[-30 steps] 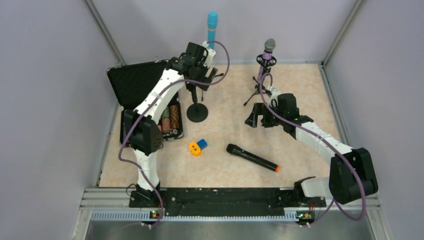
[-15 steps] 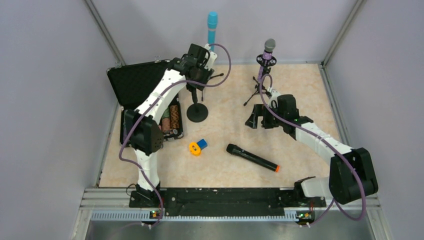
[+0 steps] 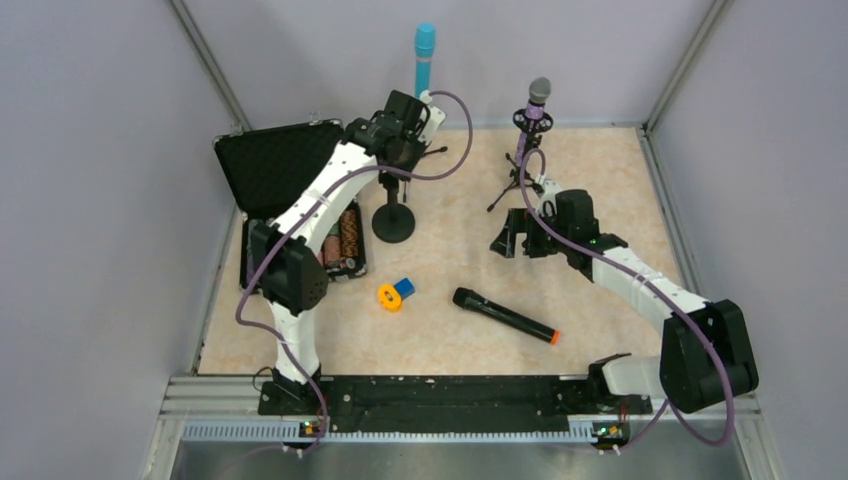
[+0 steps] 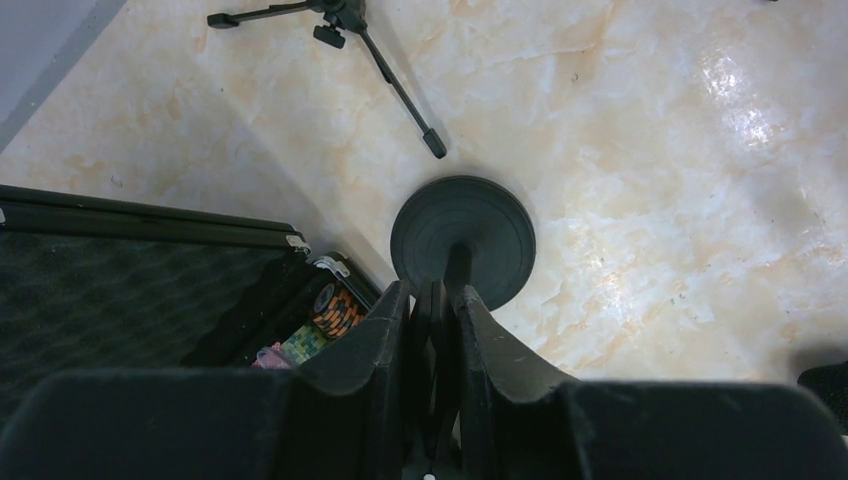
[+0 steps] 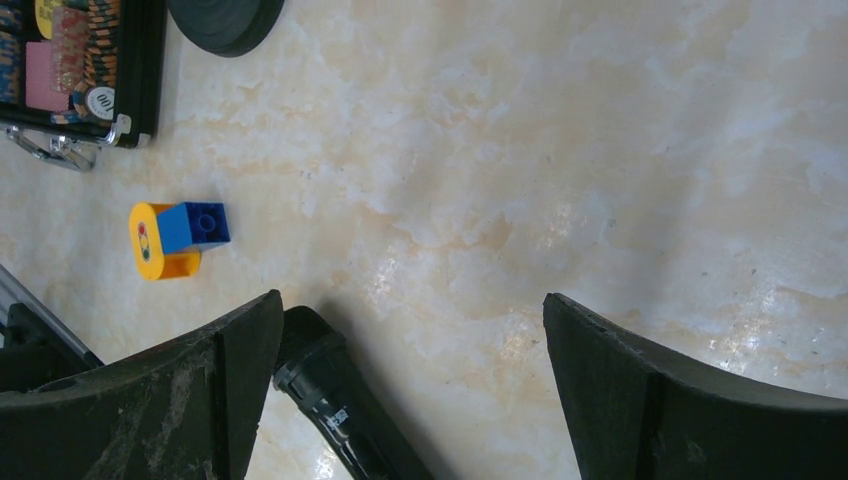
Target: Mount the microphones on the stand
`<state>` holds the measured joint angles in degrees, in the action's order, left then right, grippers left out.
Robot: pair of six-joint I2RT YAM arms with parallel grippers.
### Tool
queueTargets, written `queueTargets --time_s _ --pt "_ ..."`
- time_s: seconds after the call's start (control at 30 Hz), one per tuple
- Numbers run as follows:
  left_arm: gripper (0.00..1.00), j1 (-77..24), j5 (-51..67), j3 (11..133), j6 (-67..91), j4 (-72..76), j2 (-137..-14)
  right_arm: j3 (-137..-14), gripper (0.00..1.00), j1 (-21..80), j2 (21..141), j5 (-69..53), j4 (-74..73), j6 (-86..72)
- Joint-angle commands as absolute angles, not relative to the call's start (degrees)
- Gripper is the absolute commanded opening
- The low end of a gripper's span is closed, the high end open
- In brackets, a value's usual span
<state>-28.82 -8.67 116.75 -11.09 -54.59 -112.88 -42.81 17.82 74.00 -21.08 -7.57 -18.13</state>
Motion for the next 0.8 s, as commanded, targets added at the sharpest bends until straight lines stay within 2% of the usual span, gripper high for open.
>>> queueTargets --time_s 0.0,0.77 --pt "0.0 -28.89 -11.65 115.24 -13.49 -51.89 -108.99 -42.52 0.99 18.53 72.77 -21.31 -5.41 -18.25" --pt "0.0 -34.14 -2.67 111.98 -15.0 -50.01 -98.79 -43.28 0.99 18.48 71.05 -19.64 -6.38 -17.73"
